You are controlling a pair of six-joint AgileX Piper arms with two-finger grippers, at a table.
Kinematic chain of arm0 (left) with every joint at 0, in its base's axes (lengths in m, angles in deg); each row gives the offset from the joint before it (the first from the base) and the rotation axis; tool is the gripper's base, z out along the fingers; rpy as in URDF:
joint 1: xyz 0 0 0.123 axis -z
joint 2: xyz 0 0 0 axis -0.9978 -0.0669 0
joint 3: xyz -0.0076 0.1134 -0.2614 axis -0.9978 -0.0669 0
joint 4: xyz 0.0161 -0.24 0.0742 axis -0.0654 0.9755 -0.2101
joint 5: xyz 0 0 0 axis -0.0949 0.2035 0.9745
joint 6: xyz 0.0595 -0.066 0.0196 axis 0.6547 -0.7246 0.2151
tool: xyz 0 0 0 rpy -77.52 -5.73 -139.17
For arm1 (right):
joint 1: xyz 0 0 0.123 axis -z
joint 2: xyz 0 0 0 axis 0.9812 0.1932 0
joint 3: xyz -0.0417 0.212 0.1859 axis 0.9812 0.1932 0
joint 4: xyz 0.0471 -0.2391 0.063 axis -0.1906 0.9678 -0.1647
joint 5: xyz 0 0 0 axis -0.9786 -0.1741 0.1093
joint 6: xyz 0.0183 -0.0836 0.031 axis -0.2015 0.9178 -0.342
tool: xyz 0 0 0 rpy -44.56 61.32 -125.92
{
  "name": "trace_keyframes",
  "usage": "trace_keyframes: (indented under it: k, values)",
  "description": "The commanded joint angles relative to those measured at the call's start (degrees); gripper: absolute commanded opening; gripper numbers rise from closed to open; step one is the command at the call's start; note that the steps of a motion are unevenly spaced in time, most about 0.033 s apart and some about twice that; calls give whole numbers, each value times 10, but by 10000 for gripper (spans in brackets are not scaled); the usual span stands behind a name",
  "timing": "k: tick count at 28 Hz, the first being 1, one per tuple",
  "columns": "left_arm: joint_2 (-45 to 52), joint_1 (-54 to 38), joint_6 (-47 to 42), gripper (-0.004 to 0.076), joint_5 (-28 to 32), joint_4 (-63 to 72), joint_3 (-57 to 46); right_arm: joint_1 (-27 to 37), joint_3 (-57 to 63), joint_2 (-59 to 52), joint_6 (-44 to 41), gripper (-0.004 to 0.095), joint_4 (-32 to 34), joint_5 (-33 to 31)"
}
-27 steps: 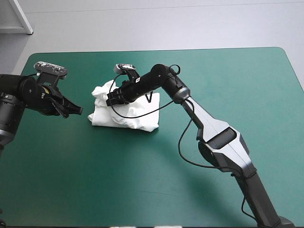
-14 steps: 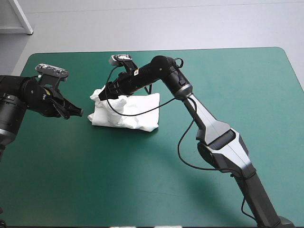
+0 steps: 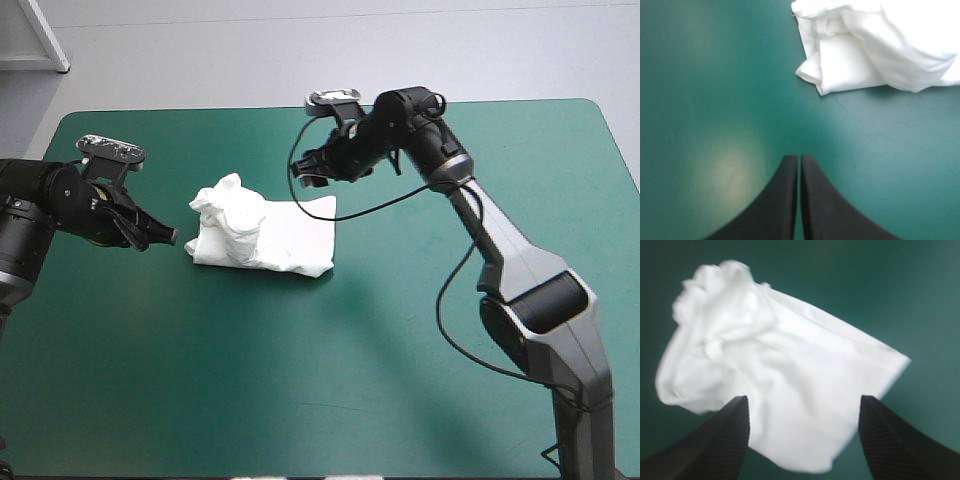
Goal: Fold the cloth
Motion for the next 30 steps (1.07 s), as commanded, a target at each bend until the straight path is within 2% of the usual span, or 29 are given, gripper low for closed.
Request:
trace_keyframes:
  k: [1,3,7,18,23,25,27,30]
  values:
    - [16,1,8,20,-3,26,14,23,112,-98,9,599,11,22]
    - [16,1,9,20,-2,38,14,26,165,-114,15,599,10,22]
    - [16,2,10,20,-3,58,14,23,197,-101,24,599,-16,33]
    - [17,2,21,20,-21,63,14,23,199,-12,46,580,-96,111]
    - [17,2,21,20,-23,65,14,23,198,19,59,569,-128,121]
    - [17,2,21,20,-23,65,14,23,198,19,61,514,-128,121]
    - [17,2,21,20,-23,65,14,23,195,19,64,411,-130,121]
    - [17,2,22,20,-22,65,14,23,188,19,92,97,-134,110]
